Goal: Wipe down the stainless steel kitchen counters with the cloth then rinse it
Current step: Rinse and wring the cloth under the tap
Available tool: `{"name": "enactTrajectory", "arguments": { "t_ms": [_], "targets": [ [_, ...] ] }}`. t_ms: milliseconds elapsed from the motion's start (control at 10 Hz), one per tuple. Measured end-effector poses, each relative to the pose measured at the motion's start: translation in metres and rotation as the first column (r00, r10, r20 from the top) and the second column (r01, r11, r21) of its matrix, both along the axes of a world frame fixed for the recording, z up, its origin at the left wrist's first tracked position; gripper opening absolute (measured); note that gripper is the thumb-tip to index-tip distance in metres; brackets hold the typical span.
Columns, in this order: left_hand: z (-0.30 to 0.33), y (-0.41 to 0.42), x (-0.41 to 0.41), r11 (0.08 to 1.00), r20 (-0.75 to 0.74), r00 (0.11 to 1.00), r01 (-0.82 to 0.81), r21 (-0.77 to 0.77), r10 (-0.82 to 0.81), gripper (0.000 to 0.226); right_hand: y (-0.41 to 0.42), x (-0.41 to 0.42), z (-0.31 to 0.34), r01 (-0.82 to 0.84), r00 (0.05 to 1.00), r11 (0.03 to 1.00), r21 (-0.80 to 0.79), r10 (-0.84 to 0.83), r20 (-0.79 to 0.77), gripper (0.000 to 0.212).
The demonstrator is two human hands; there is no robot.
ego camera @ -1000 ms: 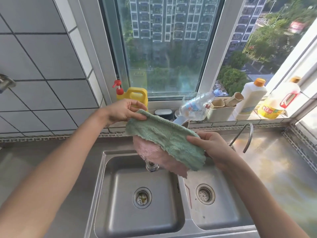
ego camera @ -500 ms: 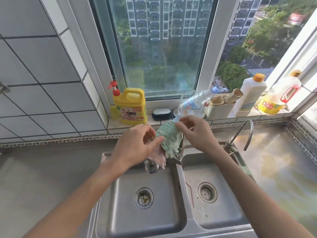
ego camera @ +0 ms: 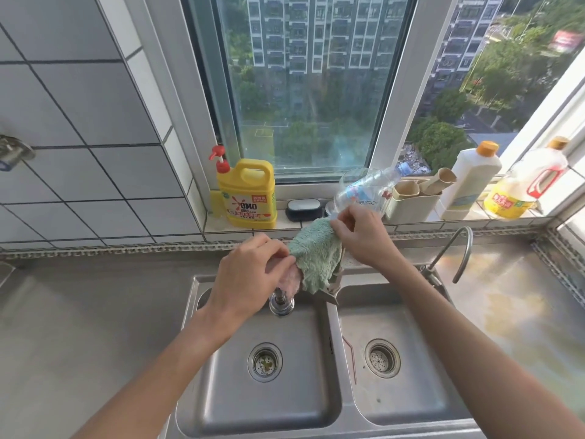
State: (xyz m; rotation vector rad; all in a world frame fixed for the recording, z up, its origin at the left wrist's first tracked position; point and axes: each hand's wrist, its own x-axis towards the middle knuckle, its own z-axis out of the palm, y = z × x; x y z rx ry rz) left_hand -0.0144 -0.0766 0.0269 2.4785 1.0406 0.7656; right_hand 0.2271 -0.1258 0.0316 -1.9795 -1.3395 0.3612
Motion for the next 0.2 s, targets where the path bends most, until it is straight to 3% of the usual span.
{"name": "enactTrajectory", "arguments": {
  "t_ms": [200],
  "targets": [
    [0.005,0.002,-0.012,0.987,0.124,0.992,-0.01,-0.161,0.031,0.02,-0.018,0.005,0.027,-0.105,0.994,0.994,-0.001,0.105,-0.033,0.015]
  ]
}}
